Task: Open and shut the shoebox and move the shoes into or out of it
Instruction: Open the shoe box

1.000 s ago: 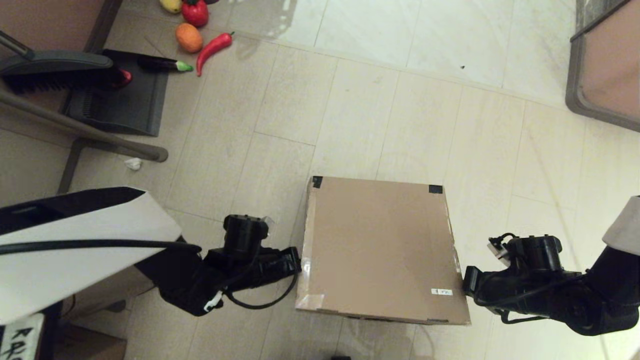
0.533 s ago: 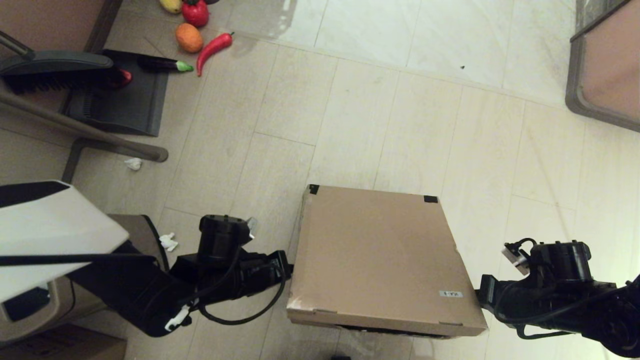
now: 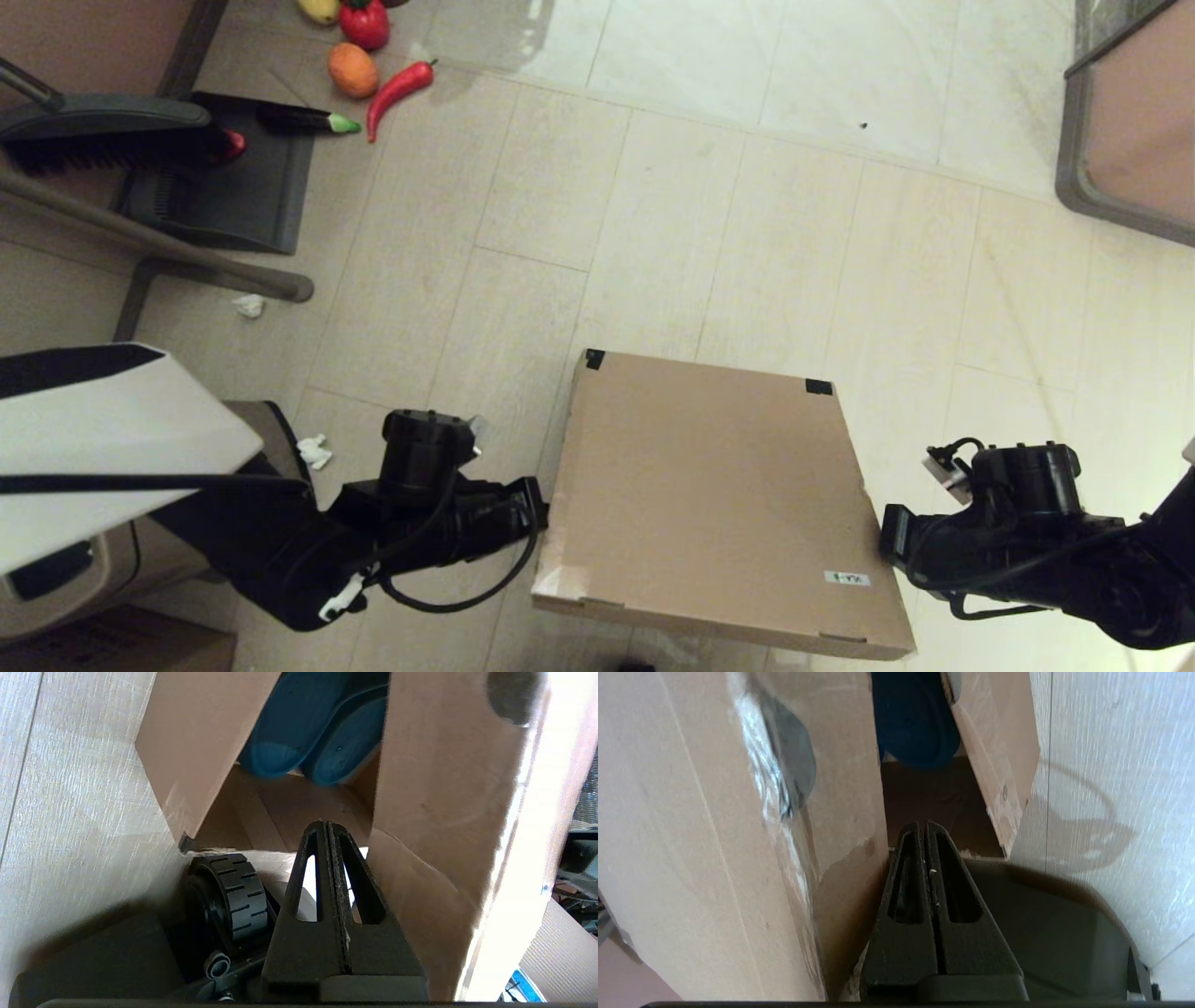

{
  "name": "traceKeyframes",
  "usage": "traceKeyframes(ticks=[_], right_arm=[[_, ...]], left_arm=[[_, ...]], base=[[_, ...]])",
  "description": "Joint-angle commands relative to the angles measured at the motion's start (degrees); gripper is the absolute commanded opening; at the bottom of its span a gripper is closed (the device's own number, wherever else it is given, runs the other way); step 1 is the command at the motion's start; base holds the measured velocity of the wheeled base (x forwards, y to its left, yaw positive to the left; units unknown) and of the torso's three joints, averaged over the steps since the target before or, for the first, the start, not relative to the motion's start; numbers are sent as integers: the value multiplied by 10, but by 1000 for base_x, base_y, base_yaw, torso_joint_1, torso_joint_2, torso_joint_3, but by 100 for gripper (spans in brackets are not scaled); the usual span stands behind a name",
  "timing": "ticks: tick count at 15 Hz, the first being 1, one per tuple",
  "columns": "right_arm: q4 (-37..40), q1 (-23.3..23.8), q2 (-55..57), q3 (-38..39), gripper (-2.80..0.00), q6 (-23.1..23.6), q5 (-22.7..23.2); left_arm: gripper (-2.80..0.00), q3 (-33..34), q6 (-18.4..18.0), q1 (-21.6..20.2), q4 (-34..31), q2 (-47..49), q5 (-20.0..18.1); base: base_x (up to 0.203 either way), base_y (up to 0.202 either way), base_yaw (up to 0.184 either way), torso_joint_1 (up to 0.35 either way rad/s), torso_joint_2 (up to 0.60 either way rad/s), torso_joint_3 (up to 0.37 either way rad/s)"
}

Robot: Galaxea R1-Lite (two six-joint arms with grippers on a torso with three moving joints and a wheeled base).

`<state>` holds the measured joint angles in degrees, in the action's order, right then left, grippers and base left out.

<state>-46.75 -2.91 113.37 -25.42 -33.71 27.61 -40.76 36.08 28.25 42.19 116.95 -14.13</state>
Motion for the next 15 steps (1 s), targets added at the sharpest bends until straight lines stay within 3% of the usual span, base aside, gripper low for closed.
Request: traceKeyframes(ticks=[1, 7, 10, 15], right_arm=[[-3, 0, 9, -8, -280, -2, 1], [49, 1, -70, 6, -280, -9, 11], [103, 3, -156, 8, -280, -33, 63], [189, 4, -273, 14, -280, -72, 91]], left_arm=[[-280, -19, 1, 1, 1, 15, 1], [-280, -27, 2, 0, -43, -54, 1], [-280, -32, 5, 2, -91, -115, 1], [-280, -50, 47, 5, -150, -188, 11]], base=[[0, 0, 0, 0, 0, 0], [0, 0, 0, 0, 0, 0], [0, 0, 0, 0, 0, 0], [0, 0, 0, 0, 0, 0]])
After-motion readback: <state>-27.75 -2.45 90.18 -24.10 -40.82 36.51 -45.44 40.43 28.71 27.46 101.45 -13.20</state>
